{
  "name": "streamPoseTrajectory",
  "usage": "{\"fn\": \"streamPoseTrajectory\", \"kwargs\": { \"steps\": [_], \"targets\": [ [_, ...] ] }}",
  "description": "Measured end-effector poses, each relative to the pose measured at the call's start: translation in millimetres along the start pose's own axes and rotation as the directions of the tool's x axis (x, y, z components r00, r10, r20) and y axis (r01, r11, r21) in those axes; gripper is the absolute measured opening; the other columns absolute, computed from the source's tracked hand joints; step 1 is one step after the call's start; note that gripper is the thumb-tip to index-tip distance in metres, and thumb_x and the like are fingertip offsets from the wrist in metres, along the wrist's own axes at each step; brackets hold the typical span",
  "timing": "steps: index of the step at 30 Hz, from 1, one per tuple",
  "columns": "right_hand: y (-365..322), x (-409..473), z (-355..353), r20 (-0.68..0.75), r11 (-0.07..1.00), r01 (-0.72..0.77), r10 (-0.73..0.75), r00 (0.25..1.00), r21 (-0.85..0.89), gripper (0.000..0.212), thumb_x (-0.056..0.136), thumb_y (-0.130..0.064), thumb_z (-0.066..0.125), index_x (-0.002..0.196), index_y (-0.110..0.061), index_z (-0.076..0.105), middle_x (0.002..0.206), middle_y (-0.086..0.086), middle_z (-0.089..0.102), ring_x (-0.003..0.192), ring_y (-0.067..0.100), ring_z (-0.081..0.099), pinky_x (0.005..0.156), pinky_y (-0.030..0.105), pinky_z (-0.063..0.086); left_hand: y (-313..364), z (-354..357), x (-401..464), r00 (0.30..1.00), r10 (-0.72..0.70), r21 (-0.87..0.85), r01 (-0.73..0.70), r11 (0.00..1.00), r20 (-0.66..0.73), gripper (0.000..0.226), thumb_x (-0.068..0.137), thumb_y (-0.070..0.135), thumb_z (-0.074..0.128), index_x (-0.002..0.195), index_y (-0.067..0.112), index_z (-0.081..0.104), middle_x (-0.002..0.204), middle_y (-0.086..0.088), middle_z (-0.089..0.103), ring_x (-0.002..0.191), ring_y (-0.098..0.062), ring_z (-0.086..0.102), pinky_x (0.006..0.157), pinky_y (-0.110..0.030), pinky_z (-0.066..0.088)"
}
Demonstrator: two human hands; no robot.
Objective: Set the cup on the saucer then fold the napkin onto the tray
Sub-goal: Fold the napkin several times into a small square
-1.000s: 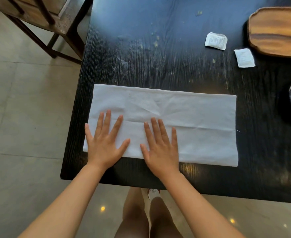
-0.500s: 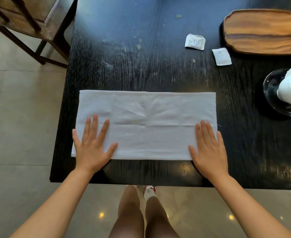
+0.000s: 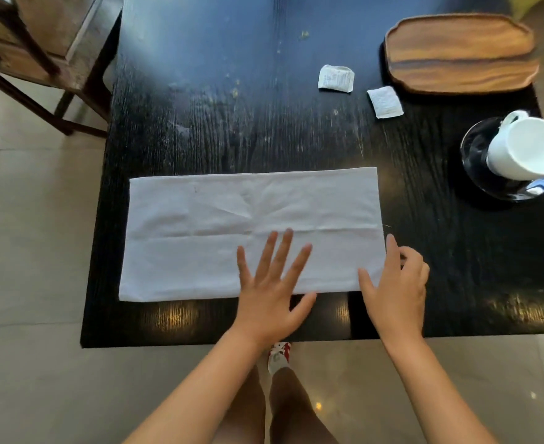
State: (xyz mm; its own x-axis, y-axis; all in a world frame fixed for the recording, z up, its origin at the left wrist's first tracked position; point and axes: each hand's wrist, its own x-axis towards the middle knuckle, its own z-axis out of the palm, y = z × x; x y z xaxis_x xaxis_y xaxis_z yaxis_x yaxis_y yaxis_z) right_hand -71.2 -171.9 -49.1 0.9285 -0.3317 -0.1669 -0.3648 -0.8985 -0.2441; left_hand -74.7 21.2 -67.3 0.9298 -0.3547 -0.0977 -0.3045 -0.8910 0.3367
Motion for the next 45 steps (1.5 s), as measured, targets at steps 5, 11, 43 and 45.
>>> {"fn": "streamPoseTrajectory", "kwargs": {
  "steps": [5,11,43,45],
  "targets": [
    [6,0,-9,0.077,0.974,-0.171,0.161,0.984,0.146,0.048,0.086,-0.022,0.062,0.128,-0.008,0.045,0.115,0.013,0.048,0.096,0.024,0.053,0.074,0.035,0.049,43,28,20,0.995,0.004,0.003,-0.004,1.000,0.099,0.064,0.091,0.060,0.011,0.148,0.033,0.002,0.158,-0.002,-0.006,0.144,-0.023,-0.009,0.108,-0.062,-0.007],
    [5,4,-16,0.158,0.843,-0.332,0.292,0.943,0.424,0.025,0.088,-0.019,0.057,0.111,-0.009,0.055,0.089,0.001,0.057,0.076,0.012,0.051,0.058,0.023,0.038,43,36,22,0.983,-0.029,0.059,0.019,0.998,0.183,0.065,0.091,0.058,0.014,0.149,0.030,0.003,0.158,-0.003,-0.005,0.144,-0.023,-0.008,0.108,-0.061,-0.004],
    [-172,-19,-14,0.158,0.737,-0.008,-0.134,0.978,0.676,0.008,0.085,-0.025,0.065,0.082,-0.030,0.059,0.076,-0.020,0.056,0.074,0.001,0.057,0.062,0.001,0.042,-82,-112,95,0.872,-0.410,-0.763,0.453,0.462,0.269,0.003,0.080,0.010,0.067,0.081,0.012,0.069,0.070,0.005,0.065,0.063,-0.002,0.060,0.054,-0.010,0.045],
    [-193,-28,-6,0.147,0.759,0.064,-0.207,0.967,0.648,0.006,0.084,-0.024,0.065,0.084,-0.028,0.060,0.078,-0.019,0.055,0.075,0.003,0.057,0.071,0.010,0.046,-107,-117,84,0.858,-0.424,-0.776,0.469,0.421,0.289,0.011,0.081,0.008,0.064,0.081,0.018,0.068,0.072,0.008,0.066,0.059,0.004,0.059,0.052,-0.008,0.045]
  ]
}}
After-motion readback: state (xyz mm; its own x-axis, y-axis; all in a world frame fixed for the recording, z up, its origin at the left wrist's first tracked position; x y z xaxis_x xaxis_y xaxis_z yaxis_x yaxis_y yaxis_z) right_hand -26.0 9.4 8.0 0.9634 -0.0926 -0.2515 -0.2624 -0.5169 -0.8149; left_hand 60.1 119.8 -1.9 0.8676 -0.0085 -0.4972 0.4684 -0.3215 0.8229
